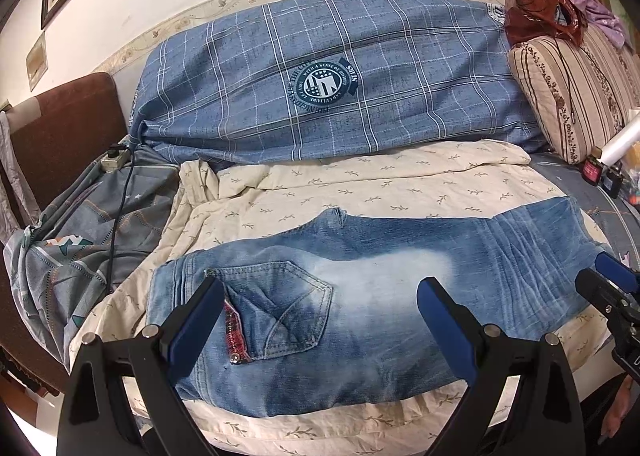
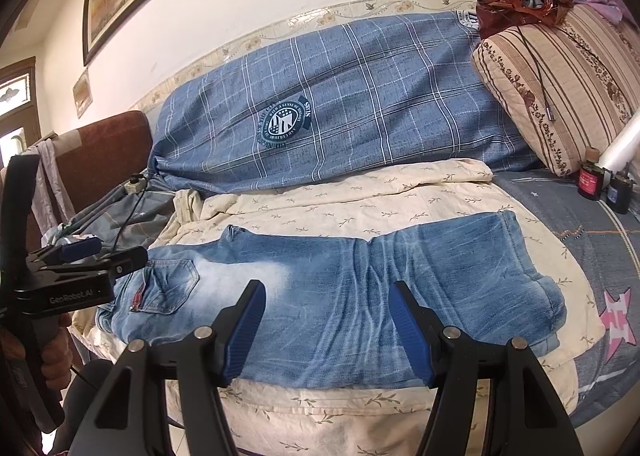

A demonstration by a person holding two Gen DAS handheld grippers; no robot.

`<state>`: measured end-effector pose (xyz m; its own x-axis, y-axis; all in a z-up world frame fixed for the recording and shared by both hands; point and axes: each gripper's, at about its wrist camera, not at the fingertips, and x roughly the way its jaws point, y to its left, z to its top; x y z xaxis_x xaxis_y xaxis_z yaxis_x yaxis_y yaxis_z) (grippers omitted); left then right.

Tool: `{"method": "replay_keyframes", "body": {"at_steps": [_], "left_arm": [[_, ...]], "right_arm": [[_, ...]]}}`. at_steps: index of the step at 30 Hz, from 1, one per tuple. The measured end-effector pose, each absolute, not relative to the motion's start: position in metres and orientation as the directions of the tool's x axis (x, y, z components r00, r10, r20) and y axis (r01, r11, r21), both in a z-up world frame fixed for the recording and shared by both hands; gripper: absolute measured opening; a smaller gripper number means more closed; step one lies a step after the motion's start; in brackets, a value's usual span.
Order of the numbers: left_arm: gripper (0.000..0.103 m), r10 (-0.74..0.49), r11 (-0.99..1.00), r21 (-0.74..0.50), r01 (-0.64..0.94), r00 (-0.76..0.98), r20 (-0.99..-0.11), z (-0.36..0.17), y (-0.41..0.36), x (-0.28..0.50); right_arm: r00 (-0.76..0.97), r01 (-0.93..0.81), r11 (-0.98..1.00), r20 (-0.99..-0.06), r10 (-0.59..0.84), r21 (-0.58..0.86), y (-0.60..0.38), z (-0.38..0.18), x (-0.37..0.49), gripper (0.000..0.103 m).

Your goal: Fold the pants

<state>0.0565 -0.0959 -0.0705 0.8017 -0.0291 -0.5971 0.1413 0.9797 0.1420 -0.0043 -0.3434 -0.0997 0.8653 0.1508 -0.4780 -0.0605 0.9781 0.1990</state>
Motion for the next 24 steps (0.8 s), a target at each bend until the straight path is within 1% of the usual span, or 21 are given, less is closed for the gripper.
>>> {"method": "replay_keyframes", "body": {"at_steps": [8, 12, 18, 24], "left_arm": [[0.097, -0.037, 0.985, 0.116, 0.130, 0.806, -0.591, -0.066, -0.085, 0.052], [0.097, -0.037, 0.987, 0.103, 0.120, 0.810, -0.585, -0.062, -0.070, 0.049], [0.097, -0.011, 0.995, 0.081, 0.065, 0.840, -0.543, -0.047, -0.034, 0.042], [0.097, 0.025, 0.997, 0.076, 0.016, 0.858, -0.513, -0.041, 0.002, 0.036]], "right_arm": [[0.868, -0.039, 0.984, -0.481, 0.120, 0.175, -0.339, -0.100, -0.006, 0.067], [0.886, -0.035, 0.987, -0.452, 0.102, 0.155, -0.323, -0.088, -0.014, 0.067], [0.900, -0.075, 0.975, -0.408, 0.157, 0.209, -0.287, -0.063, -0.020, 0.067], [0.904, -0.127, 0.983, -0.393, 0.169, 0.131, -0.234, -0.038, -0.019, 0.067]]}}
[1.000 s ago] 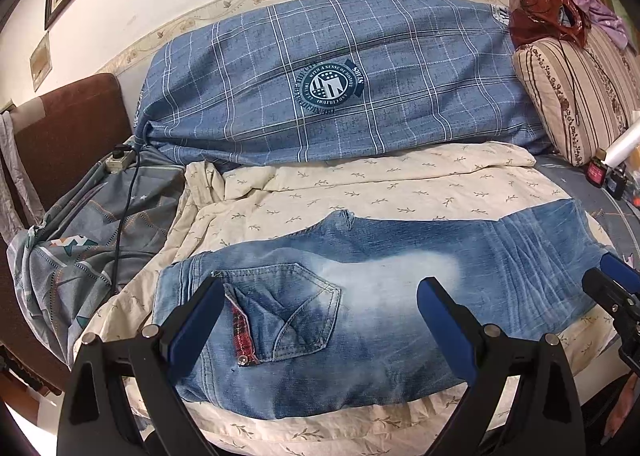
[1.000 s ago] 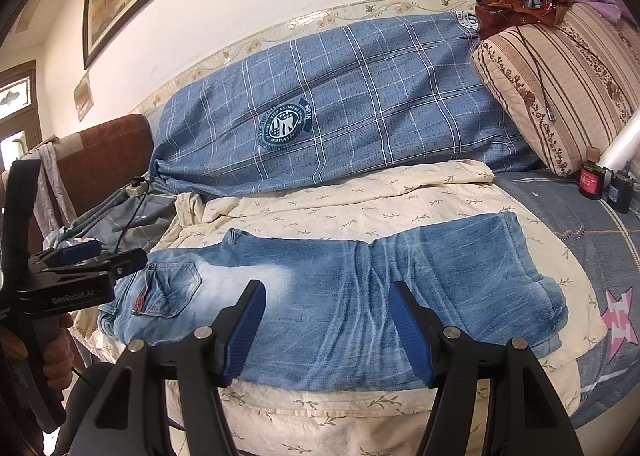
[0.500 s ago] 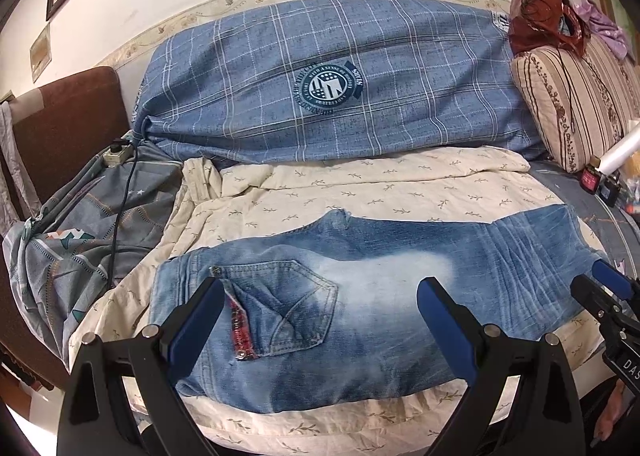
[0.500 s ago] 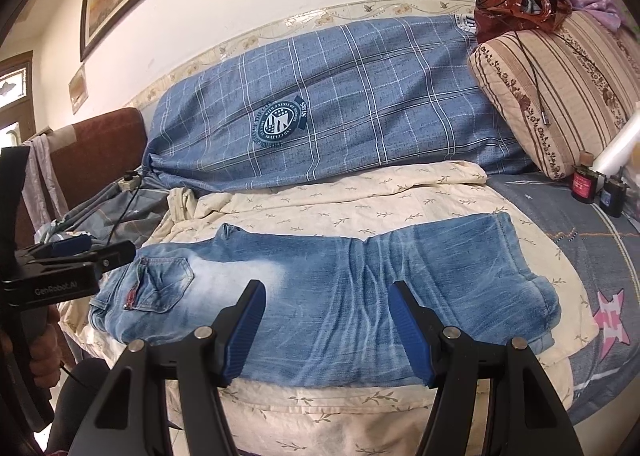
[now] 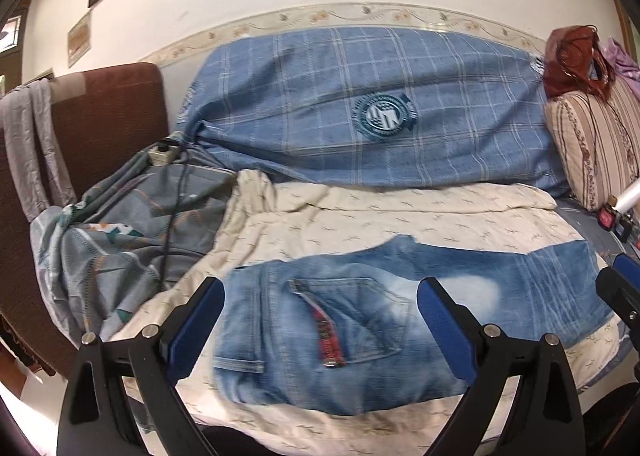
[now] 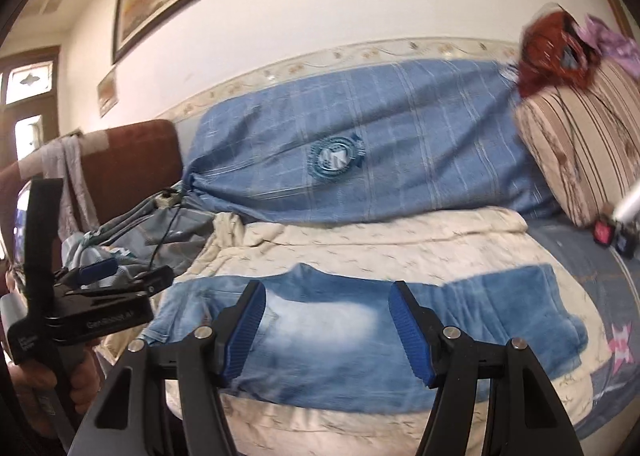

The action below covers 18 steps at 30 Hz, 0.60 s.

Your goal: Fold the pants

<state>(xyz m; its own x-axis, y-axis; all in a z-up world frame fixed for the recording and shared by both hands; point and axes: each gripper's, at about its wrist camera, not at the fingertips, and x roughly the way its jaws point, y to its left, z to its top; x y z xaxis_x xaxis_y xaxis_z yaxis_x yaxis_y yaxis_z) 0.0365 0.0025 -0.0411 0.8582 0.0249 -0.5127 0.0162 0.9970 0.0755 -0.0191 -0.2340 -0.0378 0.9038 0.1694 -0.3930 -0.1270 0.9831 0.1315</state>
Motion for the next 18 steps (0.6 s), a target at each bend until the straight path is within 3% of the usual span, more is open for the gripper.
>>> {"method": "replay_keyframes", "body": {"at_steps": [18], "left_arm": [[0.097, 0.124, 0.991, 0.022, -0.129, 0.869, -0.479, -0.034, 0.095, 0.022]], "right_arm": [[0.859, -0.306, 0.950, -0.411, 0.306, 0.067, -0.131, -0.027, -0.028, 0.067]]}}
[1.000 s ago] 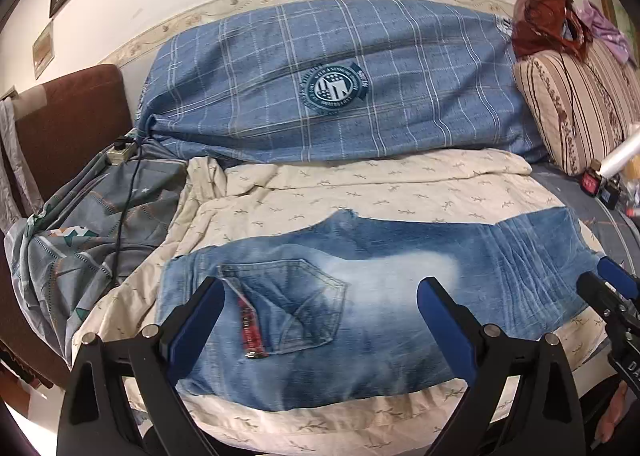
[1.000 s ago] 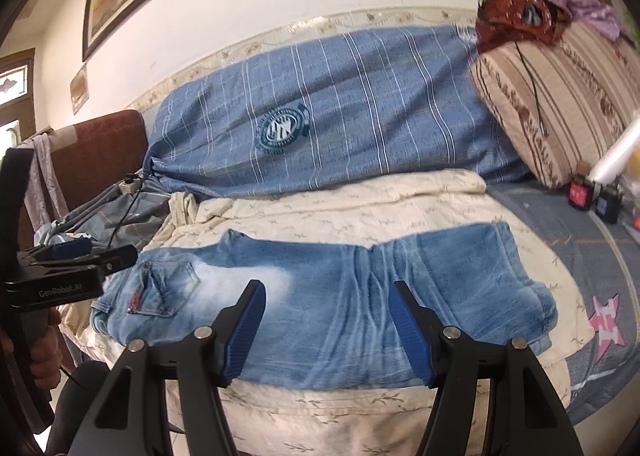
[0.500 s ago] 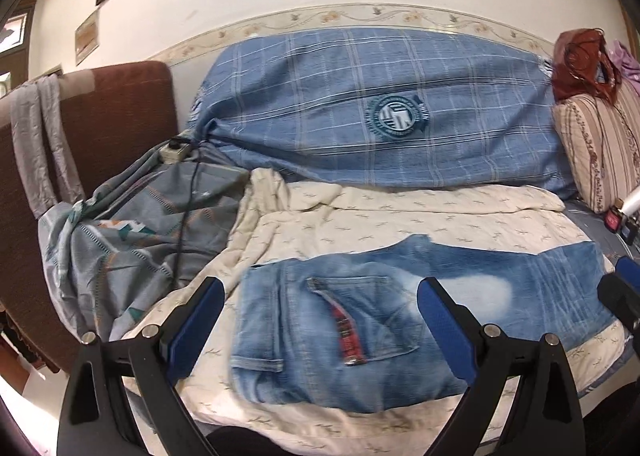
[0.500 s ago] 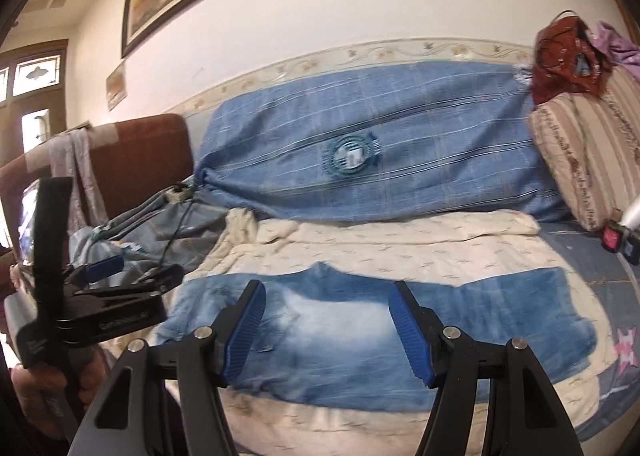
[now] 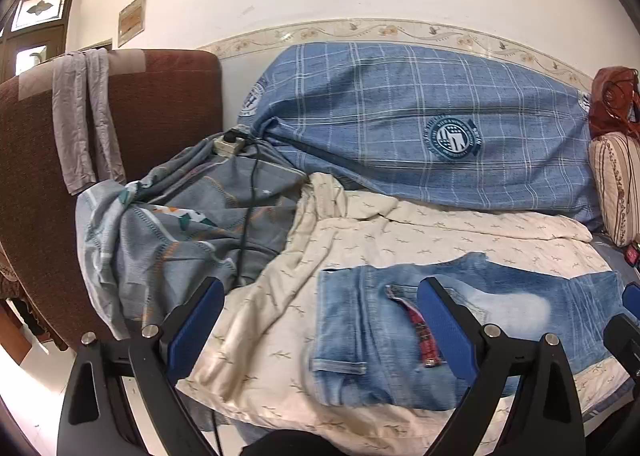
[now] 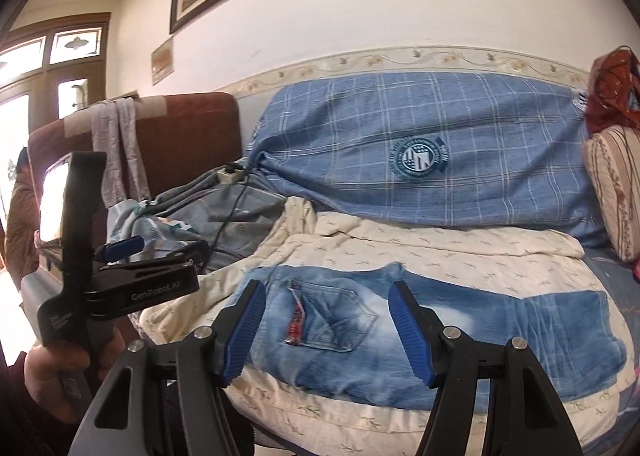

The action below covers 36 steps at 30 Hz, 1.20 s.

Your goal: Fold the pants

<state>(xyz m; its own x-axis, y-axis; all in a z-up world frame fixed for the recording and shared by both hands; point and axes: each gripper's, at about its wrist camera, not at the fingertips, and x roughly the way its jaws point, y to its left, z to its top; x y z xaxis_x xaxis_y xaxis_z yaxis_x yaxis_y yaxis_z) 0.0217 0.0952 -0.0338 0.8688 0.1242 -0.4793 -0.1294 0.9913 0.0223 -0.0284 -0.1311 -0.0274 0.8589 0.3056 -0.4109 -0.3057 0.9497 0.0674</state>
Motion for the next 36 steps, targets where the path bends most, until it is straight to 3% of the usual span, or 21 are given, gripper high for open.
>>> {"method": "replay_keyframes", "body": {"at_steps": [17, 36], "left_arm": [[0.097, 0.108, 0.993, 0.009, -0.122, 0.848, -0.519, -0.039, 0.117, 0.015], [0.097, 0.026, 0.999, 0.049, -0.002, 0.869, -0.494, -0.011, 0.062, -0.001]], "right_arm": [[0.828, -0.320, 0.947, -0.483, 0.285, 0.011, -0.111, -0.042, -0.021, 0.067], [0.888, -0.051, 0.997, -0.460, 0.017, -0.060, -0.215, -0.007, -0.032, 0.068]]}}
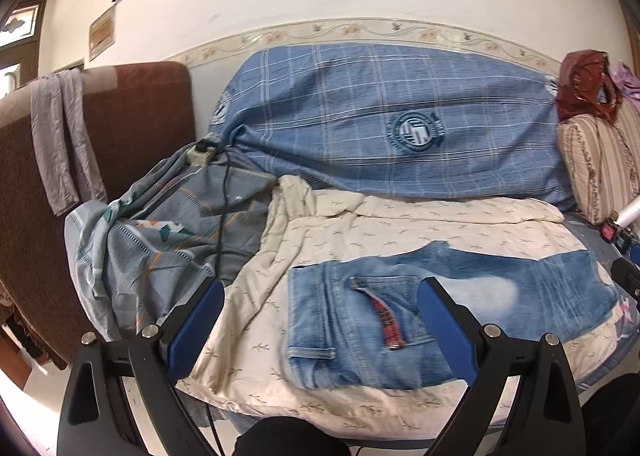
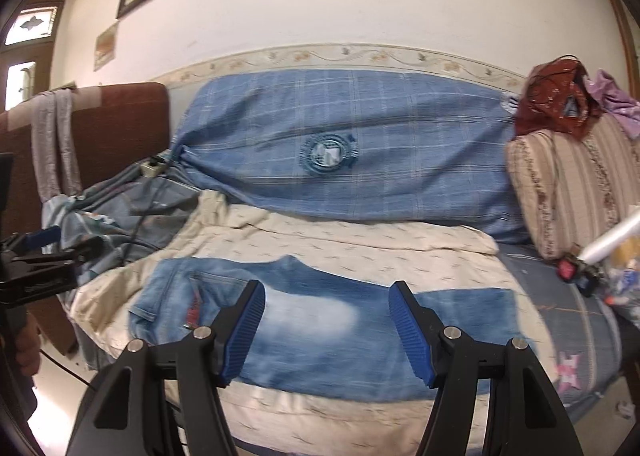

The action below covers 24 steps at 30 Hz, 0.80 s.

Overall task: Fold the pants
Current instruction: 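Move the right gripper down to the jeans leg hem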

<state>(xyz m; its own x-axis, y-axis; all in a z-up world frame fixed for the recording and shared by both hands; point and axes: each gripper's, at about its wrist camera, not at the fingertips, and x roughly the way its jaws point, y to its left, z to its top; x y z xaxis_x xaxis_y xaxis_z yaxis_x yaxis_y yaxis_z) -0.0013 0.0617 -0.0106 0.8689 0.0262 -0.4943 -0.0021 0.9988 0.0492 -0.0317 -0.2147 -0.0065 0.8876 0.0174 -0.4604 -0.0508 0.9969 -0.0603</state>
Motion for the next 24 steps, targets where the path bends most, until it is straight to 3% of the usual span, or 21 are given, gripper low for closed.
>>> {"method": "replay_keyframes", "body": {"at_steps": [12, 24], "left_arm": [[0.097, -0.092, 0.990, 0.044, 0.133, 0.853, -0.515, -0.008, 0.022, -0.019], [0.097, -0.088, 0.984, 0.077, 0.161, 0.812, -0.577, -0.030, 0.001, -0.006]], "right_arm": [[0.874, 0.099, 0.994, -0.473, -0.110, -0.049, -0.280, -0.003, -0.051, 0.069], [0.847, 0.169, 0.984, -0.502, -0.174, -0.055, -0.303, -0.014, -0.045, 0.069]]}}
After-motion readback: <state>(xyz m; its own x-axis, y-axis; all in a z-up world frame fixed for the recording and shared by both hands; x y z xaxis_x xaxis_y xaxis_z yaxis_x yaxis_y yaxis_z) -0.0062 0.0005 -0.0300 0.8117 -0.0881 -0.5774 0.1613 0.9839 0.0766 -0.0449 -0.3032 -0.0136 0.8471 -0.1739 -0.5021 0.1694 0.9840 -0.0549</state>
